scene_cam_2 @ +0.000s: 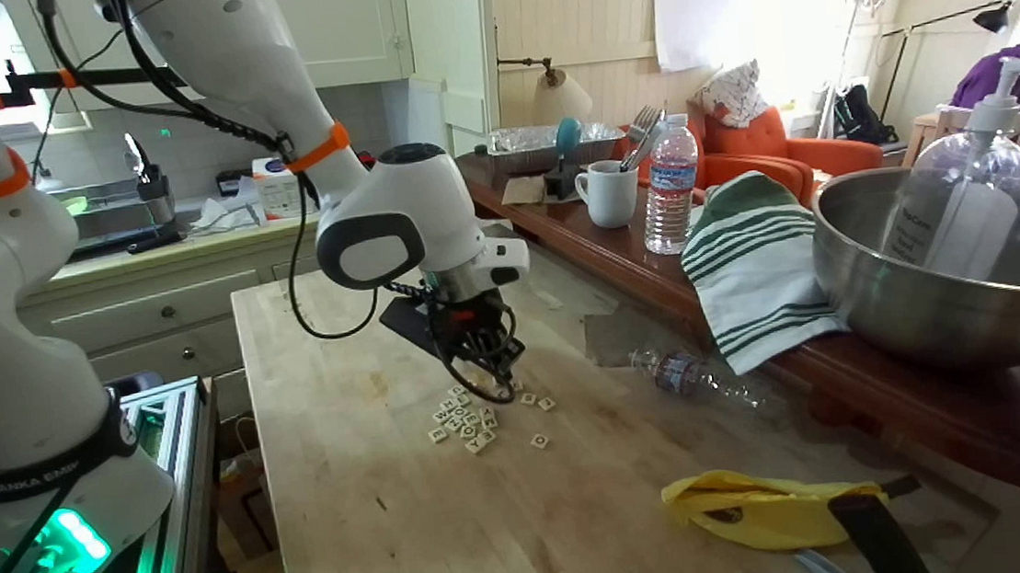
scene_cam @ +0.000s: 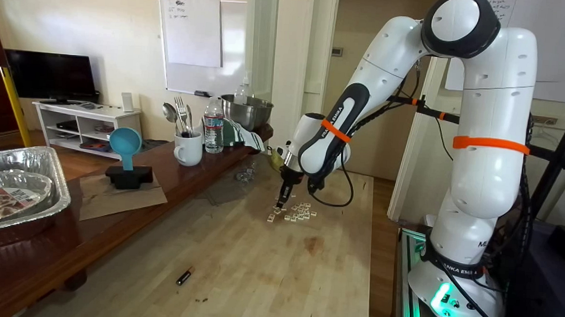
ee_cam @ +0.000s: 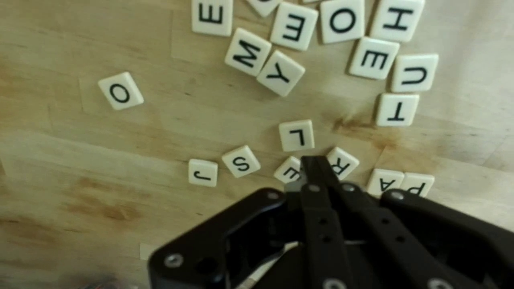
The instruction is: Create the word 'Part'.
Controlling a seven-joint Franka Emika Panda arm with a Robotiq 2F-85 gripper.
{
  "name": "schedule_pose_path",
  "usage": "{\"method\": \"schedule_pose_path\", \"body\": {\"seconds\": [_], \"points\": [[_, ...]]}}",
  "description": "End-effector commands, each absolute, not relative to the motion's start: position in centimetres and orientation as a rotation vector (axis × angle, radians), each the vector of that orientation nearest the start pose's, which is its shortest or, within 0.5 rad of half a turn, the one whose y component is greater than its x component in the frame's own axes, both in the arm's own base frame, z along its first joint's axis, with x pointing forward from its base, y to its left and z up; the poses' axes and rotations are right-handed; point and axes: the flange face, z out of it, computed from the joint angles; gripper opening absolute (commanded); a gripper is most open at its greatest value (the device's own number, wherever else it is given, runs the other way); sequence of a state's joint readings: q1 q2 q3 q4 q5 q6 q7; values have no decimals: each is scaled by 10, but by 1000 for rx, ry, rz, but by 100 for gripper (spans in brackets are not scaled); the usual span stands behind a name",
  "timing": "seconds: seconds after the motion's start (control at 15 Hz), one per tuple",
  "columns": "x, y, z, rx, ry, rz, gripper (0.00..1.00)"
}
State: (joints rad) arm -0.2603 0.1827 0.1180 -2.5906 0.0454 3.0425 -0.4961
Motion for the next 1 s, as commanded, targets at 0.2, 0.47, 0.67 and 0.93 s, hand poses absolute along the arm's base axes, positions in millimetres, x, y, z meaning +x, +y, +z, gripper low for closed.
{"method": "schedule_pose_path", "body": {"seconds": [0.2, 0.47, 0.67, 0.93], "points": [[466, -56, 211, -3101, -268, -402, 0], [465, -61, 204, -3110, -222, -386, 0], [468, -57, 201, -3101, -265, -362, 0], [468, -47, 200, -3088, -424, -350, 0]]}}
